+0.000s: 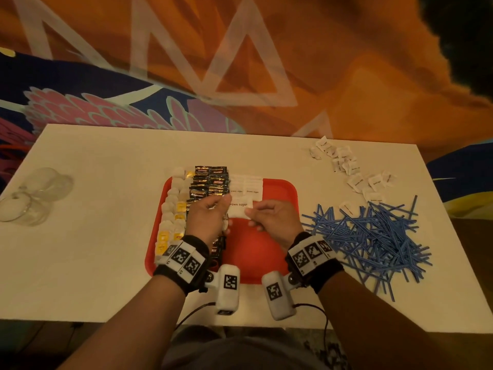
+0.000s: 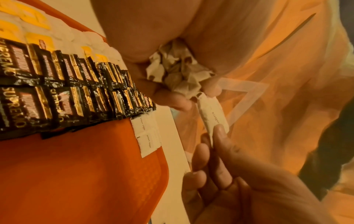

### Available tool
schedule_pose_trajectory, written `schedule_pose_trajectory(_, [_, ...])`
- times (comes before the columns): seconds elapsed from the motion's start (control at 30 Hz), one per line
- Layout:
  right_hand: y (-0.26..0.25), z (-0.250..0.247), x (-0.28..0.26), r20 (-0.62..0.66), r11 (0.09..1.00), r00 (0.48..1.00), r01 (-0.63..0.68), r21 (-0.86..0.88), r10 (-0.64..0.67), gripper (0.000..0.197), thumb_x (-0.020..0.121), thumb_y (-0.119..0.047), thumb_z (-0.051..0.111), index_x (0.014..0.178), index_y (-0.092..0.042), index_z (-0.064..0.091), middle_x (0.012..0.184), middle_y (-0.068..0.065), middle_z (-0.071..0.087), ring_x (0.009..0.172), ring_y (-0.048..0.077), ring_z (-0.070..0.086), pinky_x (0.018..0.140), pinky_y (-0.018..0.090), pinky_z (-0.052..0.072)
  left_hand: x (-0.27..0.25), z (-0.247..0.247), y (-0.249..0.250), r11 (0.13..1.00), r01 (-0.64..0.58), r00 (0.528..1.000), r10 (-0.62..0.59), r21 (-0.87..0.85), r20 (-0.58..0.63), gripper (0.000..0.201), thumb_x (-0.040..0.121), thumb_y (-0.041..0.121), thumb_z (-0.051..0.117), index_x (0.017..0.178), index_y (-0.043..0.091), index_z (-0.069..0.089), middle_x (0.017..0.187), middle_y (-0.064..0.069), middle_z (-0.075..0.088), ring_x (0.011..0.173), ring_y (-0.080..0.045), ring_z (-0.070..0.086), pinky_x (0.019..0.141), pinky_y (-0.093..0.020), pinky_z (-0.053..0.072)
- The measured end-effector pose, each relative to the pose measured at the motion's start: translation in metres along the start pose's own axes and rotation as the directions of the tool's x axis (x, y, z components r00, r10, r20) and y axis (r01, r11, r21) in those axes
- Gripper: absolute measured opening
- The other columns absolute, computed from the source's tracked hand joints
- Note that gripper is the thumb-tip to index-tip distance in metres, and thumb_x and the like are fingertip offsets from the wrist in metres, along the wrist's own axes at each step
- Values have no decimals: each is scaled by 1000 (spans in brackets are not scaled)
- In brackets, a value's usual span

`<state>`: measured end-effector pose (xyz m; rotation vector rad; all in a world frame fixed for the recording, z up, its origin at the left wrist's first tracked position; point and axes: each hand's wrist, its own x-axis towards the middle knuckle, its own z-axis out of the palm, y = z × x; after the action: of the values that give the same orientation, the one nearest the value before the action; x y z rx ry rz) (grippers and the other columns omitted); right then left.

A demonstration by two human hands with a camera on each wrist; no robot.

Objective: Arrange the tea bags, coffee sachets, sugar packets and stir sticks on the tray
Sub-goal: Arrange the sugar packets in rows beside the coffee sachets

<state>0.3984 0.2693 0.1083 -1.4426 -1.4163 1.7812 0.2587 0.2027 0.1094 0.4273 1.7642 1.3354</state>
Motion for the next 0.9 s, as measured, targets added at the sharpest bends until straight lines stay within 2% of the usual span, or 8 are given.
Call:
schedule_pose_trajectory(0.33, [38, -5, 68, -132, 979, 985, -132, -152, 112, 19, 87, -20, 73, 103, -11, 69, 78, 3, 73, 62, 5, 63, 67, 24, 52, 29, -35, -8, 994, 104, 993, -105, -17, -53, 20, 97, 28, 64, 100, 10, 73, 74, -5, 62, 55, -13, 59, 43, -23, 45])
schedule_pose_trajectory(0.43, [47, -1, 91, -155, 953, 978, -177, -246, 142, 12, 90, -25, 69, 97, -17, 66, 83, 0, 73, 66, 1, 60, 58, 14, 47, 34, -50, -15, 991, 130, 990, -132, -45, -55, 18, 96, 28, 65, 97, 12, 75, 73, -6, 62, 56, -16, 59, 45, -26, 47])
schedule_pose_trajectory(0.57, [55, 12, 119, -140, 906, 975, -215, -364, 175, 13, 92, -31, 65, 103, -25, 65, 82, -3, 72, 72, -1, 56, 58, 16, 38, 38, -73, -26, 984, 174, 980, -177, -49, -86, 18, 96, 30, 65, 92, 16, 76, 67, 0, 63, 56, -15, 60, 47, -27, 46])
schedule_pose_trajectory(0.63, [59, 21, 133, -133, 876, 975, -217, -431, 176, 17, 91, -34, 65, 104, -23, 67, 90, -2, 72, 80, 5, 61, 66, 20, 44, 41, -83, -30, 979, 190, 976, -197, -77, -93, 19, 96, 28, 64, 93, 14, 76, 65, -1, 61, 54, -15, 56, 48, -27, 45])
schedule_pose_trajectory(0.7, [64, 29, 145, -141, 851, 974, -223, -476, 177, 23, 90, -36, 66, 106, -21, 69, 105, 2, 73, 98, 18, 65, 87, 34, 52, 43, -91, -32, 974, 204, 971, -214, -101, -104, 20, 97, 26, 64, 92, 12, 76, 62, -1, 59, 51, -15, 53, 47, -26, 44])
schedule_pose_trajectory(0.77, [66, 34, 152, -170, 814, 969, -241, -528, 177, 27, 90, -37, 66, 109, -18, 70, 115, 0, 70, 108, 22, 62, 98, 39, 48, 44, -98, -32, 971, 212, 967, -225, -111, -116, 20, 97, 25, 63, 91, 11, 75, 59, 0, 58, 49, -15, 51, 46, -25, 43])
schedule_pose_trajectory(0.83, [68, 38, 157, -224, 777, 962, -260, -573, 156, 25, 90, -37, 66, 105, -17, 70, 110, -1, 67, 102, 18, 60, 91, 30, 47, 46, -102, -31, 970, 213, 967, -226, -116, -118, 20, 98, 25, 62, 91, 10, 74, 58, 0, 58, 48, -15, 50, 45, -25, 43])
schedule_pose_trajectory(0.9, [70, 41, 157, -287, 774, 950, -276, -570, 127, 20, 89, -36, 69, 95, -17, 65, 97, -2, 64, 87, 14, 55, 66, 21, 41, 48, -104, -29, 969, 215, 967, -229, -121, -113, 20, 98, 23, 61, 90, 10, 74, 58, 1, 58, 47, -14, 50, 44, -25, 43])
